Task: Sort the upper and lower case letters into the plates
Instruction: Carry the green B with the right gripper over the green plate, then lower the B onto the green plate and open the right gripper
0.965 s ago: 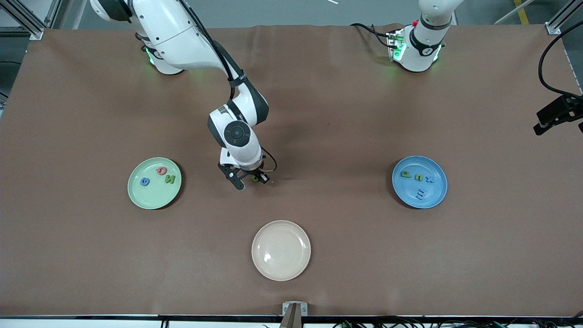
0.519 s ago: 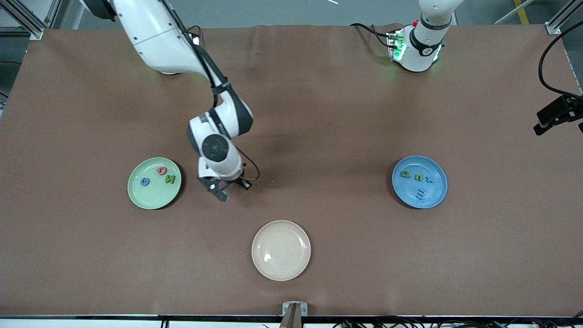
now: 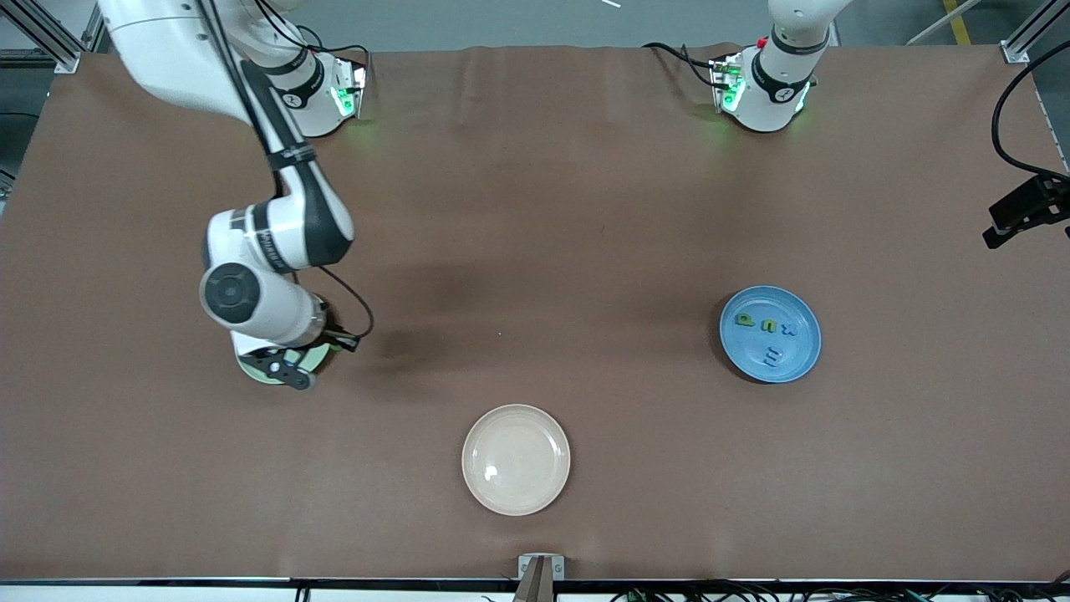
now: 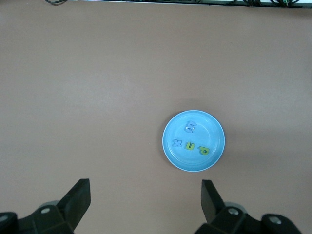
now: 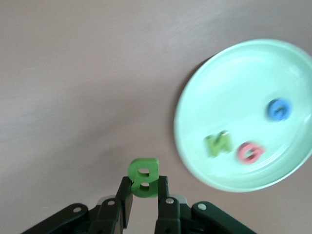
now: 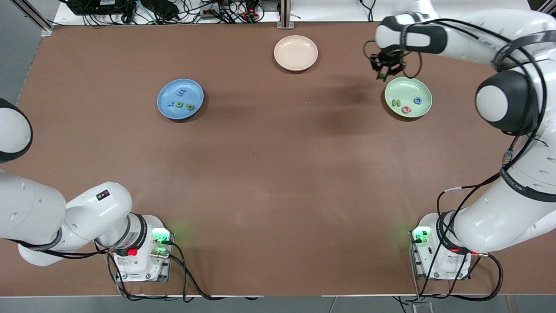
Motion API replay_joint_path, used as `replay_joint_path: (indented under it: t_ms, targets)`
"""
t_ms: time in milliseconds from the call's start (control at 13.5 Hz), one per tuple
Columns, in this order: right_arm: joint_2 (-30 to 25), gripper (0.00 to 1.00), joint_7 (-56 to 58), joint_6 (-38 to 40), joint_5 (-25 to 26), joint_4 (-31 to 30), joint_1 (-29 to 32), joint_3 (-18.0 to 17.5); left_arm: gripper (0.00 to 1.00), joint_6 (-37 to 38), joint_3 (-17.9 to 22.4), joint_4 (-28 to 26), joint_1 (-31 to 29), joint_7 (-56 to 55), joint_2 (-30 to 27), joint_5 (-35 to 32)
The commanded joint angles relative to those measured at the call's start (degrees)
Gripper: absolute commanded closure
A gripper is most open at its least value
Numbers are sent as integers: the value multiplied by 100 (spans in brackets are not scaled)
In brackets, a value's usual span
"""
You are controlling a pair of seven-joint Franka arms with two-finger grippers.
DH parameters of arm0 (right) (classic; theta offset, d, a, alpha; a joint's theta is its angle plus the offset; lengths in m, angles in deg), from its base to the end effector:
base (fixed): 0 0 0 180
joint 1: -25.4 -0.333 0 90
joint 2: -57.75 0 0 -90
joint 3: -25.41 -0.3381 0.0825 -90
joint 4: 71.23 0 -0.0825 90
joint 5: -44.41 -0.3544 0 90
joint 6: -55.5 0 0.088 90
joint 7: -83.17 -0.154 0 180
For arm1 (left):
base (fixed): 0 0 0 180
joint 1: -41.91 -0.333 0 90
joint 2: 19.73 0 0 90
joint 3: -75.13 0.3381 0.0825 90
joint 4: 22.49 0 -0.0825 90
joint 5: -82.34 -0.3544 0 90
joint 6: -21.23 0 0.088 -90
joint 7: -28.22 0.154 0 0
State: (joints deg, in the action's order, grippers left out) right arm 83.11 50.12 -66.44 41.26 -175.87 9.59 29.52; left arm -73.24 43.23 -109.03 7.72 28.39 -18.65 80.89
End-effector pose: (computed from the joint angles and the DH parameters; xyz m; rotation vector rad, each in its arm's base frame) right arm 0.5954 0.1305 0.2744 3.0324 -0.6150 -0.2073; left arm 0.5437 0.0284 0.6258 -3.1172 -0.0581 -0.1905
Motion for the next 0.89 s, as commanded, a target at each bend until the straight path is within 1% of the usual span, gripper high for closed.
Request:
replay_joint_path:
  t_ms: [0, 74, 148, 223, 297, 445, 668, 816]
  targets:
    - [-216, 99, 1023, -372, 60, -512, 664, -138, 0, 104, 1267, 102, 1321, 0, -2, 101]
    - [-207, 99, 1341, -600, 60, -670, 858, -138, 0, 104, 1900, 102, 1928, 26, -2, 101]
    - [-190, 99, 1553, -959, 60, -889, 973, -138, 0, 104, 2429, 102, 2430, 44, -2, 110]
    - [-181, 99, 1764, -1320, 60, -1100, 1035, -138, 0, 104, 2651, 102, 2635, 44, -2, 110]
    - [-163, 99, 1923, -1541, 60, -1189, 1140, -138, 0, 104, 2680, 102, 2689, 53, -11, 110]
    - [-67, 99, 2161, -1605, 33, -1190, 1317, -147, 0, 104, 2697, 102, 2786, 27, -46, 101]
    - [135, 98, 2170, -1762, -28, -1181, 1308, -165, 0, 139, 3040, 102, 3181, 9, -90, 92]
    - [223, 98, 2170, -1815, -28, -1181, 1282, -174, 0, 139, 3049, 102, 3208, 9, -90, 92]
